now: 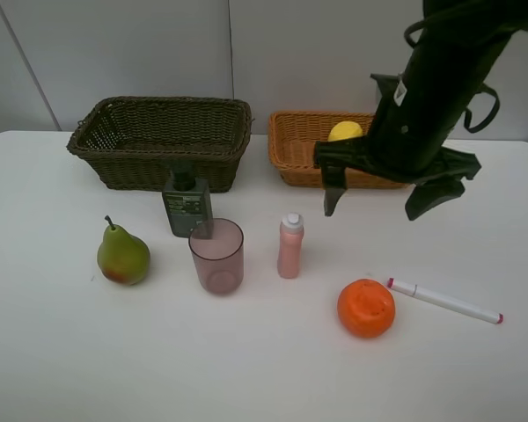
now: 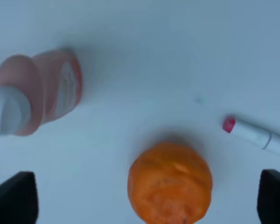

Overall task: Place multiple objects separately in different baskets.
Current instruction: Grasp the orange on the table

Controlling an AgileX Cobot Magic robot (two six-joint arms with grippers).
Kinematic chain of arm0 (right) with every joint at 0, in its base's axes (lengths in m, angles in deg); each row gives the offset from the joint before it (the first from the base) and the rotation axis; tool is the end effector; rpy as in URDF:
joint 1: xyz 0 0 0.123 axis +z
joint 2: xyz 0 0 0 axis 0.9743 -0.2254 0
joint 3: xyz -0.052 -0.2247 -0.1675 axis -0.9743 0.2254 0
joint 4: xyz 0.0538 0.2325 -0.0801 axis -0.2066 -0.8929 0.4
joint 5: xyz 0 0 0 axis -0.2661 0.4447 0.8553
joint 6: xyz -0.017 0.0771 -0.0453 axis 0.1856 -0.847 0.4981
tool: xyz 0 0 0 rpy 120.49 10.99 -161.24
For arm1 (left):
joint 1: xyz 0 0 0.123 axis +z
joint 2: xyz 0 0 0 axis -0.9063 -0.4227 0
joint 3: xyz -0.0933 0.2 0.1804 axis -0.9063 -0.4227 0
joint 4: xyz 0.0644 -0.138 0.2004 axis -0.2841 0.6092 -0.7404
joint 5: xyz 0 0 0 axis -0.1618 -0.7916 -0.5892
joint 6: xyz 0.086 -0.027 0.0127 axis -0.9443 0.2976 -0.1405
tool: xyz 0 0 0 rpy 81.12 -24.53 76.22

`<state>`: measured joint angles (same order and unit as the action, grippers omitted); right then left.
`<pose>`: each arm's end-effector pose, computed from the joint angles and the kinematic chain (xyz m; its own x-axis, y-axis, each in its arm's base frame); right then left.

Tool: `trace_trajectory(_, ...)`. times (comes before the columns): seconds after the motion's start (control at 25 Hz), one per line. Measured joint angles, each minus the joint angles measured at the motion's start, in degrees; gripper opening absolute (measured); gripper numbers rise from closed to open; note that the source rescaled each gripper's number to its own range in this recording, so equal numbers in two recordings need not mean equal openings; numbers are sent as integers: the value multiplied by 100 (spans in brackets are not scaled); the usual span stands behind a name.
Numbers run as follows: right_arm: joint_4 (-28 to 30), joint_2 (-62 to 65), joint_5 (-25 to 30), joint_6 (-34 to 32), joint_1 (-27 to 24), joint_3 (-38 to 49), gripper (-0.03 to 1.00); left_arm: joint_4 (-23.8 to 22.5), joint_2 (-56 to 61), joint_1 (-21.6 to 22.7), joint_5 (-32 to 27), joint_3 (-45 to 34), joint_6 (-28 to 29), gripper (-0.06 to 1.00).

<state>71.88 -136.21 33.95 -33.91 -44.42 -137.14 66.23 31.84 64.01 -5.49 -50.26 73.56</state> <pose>0.2601 0.1615 0.2377 -0.9838 -0.0515 -0.1719 -0.0604 0.9971 0.0469 0.0016 -0.0070 0.2530 -0.5325 0.0501 -0.8449 0.1040 0.9946 -0.0066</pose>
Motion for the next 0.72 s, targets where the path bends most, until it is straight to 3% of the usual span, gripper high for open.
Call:
trace_trajectory(0.28, -123, 315, -638, -55, 93, 1048, 99, 0, 0, 0, 0, 0, 0, 100)
trace_trajectory(0.72, -374, 322, -1441, -55, 304, 1854, 99, 0, 0, 0, 0, 0, 0, 100)
